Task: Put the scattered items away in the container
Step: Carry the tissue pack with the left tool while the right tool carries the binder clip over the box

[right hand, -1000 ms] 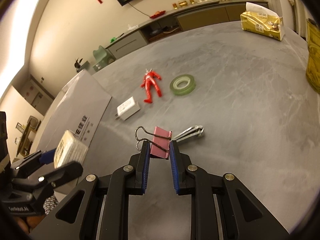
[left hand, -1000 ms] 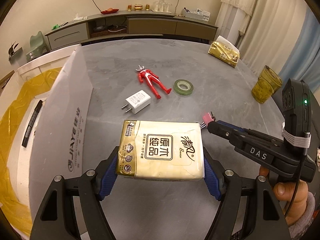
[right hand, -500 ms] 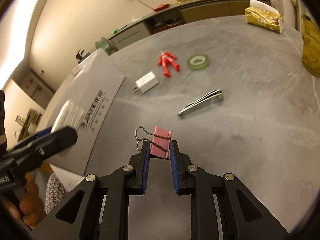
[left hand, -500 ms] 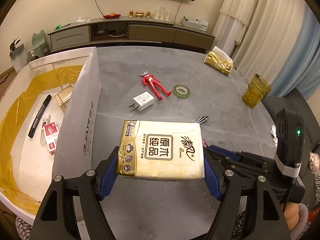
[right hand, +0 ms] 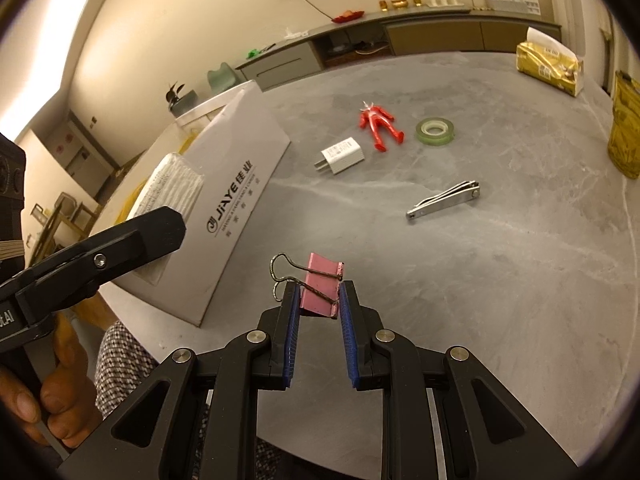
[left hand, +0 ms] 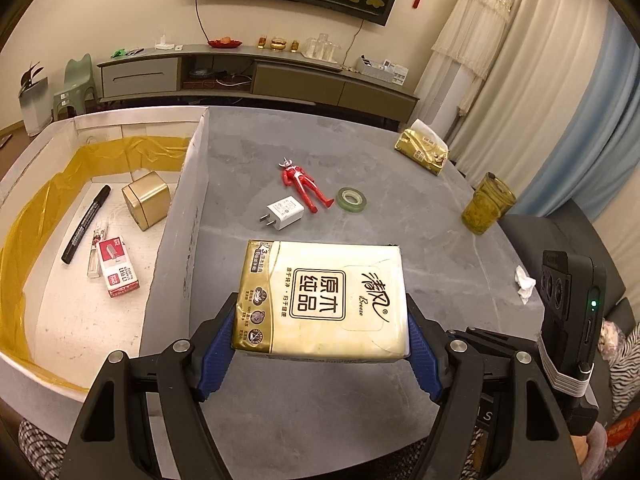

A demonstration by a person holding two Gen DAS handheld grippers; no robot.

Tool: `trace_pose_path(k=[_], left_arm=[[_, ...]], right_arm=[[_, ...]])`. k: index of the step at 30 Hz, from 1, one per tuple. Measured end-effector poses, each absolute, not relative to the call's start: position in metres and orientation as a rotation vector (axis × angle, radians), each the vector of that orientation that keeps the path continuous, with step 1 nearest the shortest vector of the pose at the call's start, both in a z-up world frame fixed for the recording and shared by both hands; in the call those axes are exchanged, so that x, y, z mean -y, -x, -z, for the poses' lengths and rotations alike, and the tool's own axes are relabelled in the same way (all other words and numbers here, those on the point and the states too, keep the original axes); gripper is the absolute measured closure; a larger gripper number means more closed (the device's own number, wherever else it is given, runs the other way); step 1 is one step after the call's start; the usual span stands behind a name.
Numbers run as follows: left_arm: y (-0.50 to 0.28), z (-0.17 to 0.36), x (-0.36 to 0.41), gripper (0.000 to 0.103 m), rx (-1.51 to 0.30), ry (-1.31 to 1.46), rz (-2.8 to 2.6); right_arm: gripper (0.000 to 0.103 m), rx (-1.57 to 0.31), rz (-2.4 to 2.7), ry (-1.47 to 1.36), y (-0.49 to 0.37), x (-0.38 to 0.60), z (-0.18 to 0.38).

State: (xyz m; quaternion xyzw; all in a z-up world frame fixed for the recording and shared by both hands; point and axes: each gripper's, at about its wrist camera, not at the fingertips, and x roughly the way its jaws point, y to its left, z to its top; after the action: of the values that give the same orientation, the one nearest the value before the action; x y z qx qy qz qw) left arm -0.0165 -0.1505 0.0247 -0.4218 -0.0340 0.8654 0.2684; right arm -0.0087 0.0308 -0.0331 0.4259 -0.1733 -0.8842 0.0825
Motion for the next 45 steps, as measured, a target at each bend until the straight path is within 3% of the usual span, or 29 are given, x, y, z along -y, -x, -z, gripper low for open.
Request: trace_pose_path(k=[29,45], left_arm=[[0.019,-0.057,0.232,0.028,0.303,1.014,-2.377],[0.028,-0.065,0.284,0.028,0.338,1.003,-2.471]], right_arm=[[0.082,0.246,2.662,-1.096,0.013,0.035,-0.052],[0.082,0.129,2.593,-1.054,0.025,0.077,-0.071]])
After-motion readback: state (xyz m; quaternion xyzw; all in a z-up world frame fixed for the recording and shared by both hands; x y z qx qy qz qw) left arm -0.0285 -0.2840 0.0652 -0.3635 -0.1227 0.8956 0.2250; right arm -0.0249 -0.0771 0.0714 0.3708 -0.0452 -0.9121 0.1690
